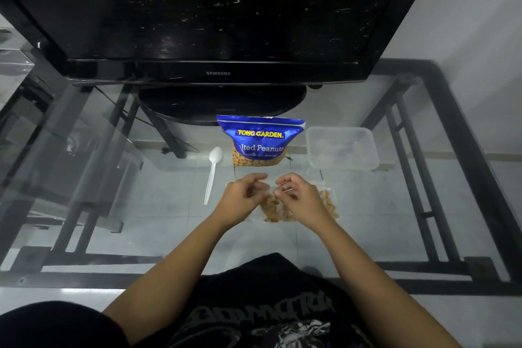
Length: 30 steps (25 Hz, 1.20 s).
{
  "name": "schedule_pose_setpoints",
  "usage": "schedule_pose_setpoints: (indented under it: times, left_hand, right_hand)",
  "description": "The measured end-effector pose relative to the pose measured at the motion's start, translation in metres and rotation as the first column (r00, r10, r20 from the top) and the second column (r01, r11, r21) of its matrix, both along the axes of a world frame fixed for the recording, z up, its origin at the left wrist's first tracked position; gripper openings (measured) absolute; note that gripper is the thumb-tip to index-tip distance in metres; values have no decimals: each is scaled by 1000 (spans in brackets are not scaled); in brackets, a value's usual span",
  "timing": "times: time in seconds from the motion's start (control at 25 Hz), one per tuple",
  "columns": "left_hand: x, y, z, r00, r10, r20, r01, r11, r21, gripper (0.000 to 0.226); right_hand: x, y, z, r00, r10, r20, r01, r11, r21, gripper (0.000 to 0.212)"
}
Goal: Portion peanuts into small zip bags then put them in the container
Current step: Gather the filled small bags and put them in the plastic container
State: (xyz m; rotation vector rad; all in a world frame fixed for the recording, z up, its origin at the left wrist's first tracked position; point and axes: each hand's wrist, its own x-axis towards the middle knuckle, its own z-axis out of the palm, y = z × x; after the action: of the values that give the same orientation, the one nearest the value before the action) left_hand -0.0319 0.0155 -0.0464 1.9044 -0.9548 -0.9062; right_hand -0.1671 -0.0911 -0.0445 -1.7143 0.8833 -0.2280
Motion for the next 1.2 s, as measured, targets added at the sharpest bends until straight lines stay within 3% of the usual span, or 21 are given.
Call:
schedule_pose_setpoints:
  times: [0.08, 0.16, 0.32, 0.48, 0.64, 0.92, 1.0, 1.12, 1.2]
  left_hand:
    - [-1, -6, 2, 999, 39, -37, -40, 999, -19, 23]
    - [0, -9, 8, 999, 40, -21, -41, 998, -37, 18]
    - [5, -16, 25, 979, -83, 187, 94, 994, -52, 13]
    - [0, -17, 32, 957, -53, 287, 78, 994, -77, 12]
    - [3, -13, 30, 959, -3, 284, 22, 998, -64, 14]
    - [9, -1, 28, 965, 9, 263, -1, 999, -33, 15]
    - [10, 3, 23, 987, 68, 143, -63, 997, -38, 16]
    - [7, 14, 14, 956, 100, -277, -106, 994, -7, 21]
    - [-4, 18, 7, 909, 156, -386, -166, 986, 9, 14]
  right_hand:
    - [-2, 3, 1, 991, -125, 43, 120, 989, 89, 19]
    - [-2, 5, 1, 967, -245, 70, 233, 961, 146, 12]
    - [4, 9, 10, 944, -312, 109, 291, 941, 172, 8]
    - [7, 10, 22, 958, -265, 108, 268, 964, -9, 8]
    - [11, 13, 22, 952, -289, 97, 303, 933, -196, 3]
    - [10, 13, 25, 959, -276, 68, 284, 941, -185, 4]
    - [11, 12, 25, 958, -274, 87, 278, 960, -34, 5]
    - [12, 11, 26, 909, -392, 140, 317, 869, 380, 7]
    - [13, 9, 20, 892, -428, 143, 325, 829, 455, 6]
